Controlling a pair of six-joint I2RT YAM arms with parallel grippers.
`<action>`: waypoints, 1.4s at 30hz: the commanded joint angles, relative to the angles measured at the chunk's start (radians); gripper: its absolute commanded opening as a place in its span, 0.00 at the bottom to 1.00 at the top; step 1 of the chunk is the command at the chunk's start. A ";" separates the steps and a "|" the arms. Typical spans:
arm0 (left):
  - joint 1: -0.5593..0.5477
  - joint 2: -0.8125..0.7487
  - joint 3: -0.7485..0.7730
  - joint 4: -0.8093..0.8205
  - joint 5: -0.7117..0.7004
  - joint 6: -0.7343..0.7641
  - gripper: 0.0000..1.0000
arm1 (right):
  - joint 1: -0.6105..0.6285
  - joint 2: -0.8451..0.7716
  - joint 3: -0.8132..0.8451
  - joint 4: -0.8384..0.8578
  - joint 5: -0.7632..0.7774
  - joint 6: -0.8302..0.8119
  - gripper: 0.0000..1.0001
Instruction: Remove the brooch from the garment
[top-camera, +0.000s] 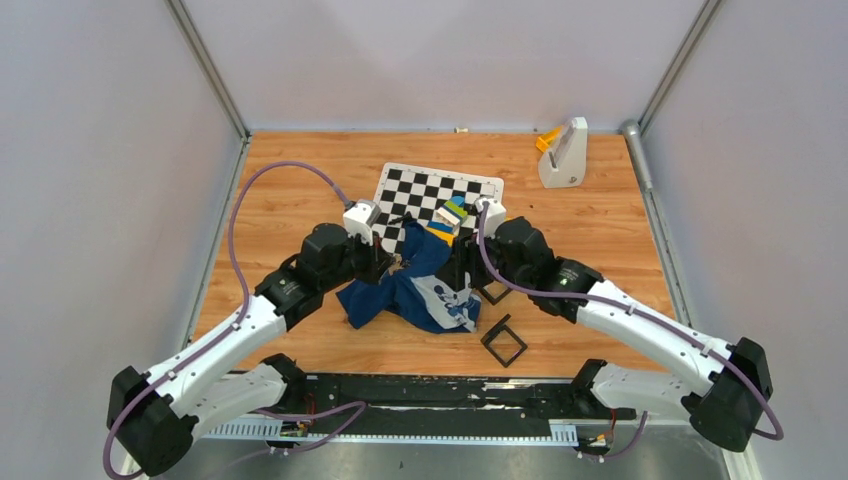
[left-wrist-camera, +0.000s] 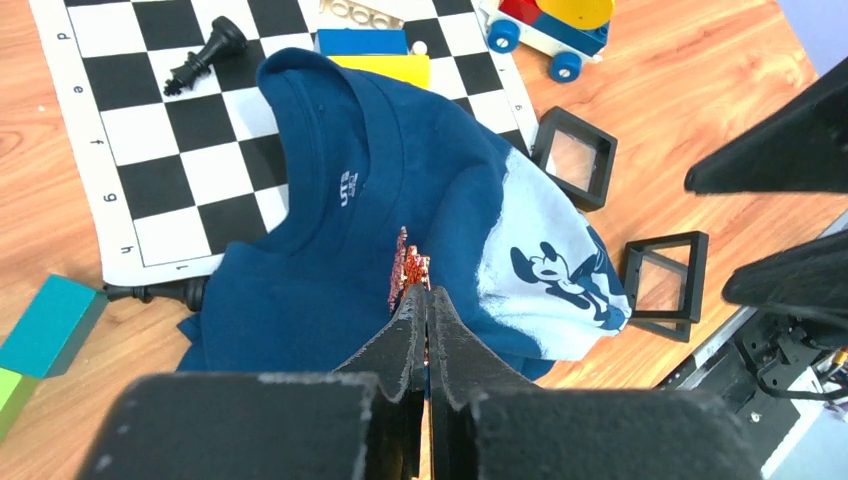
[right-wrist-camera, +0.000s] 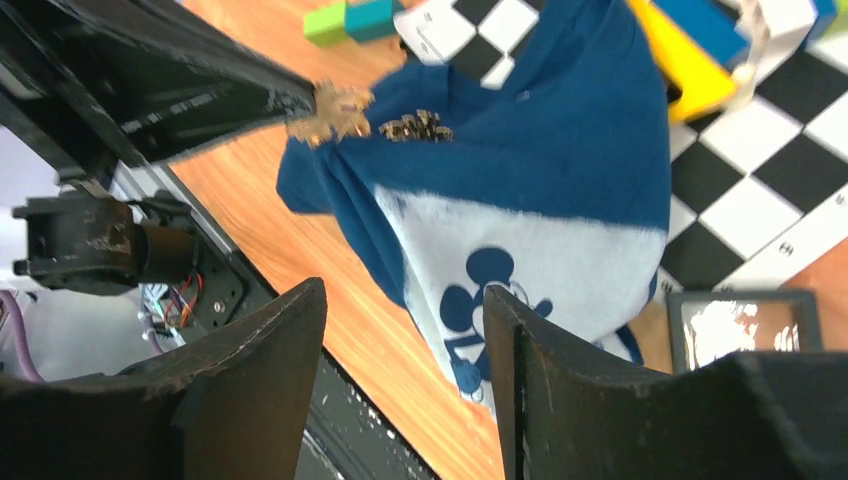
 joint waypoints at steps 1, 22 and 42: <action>0.002 -0.042 0.048 0.034 -0.017 0.038 0.00 | -0.020 0.023 0.071 0.068 -0.004 -0.054 0.61; 0.002 -0.124 -0.029 -0.074 0.033 -0.083 0.00 | 0.029 0.375 0.003 0.454 -0.348 0.027 0.60; 0.006 -0.338 -0.268 0.575 -0.029 -0.349 0.00 | -0.153 0.099 -0.116 0.707 -0.377 0.468 0.69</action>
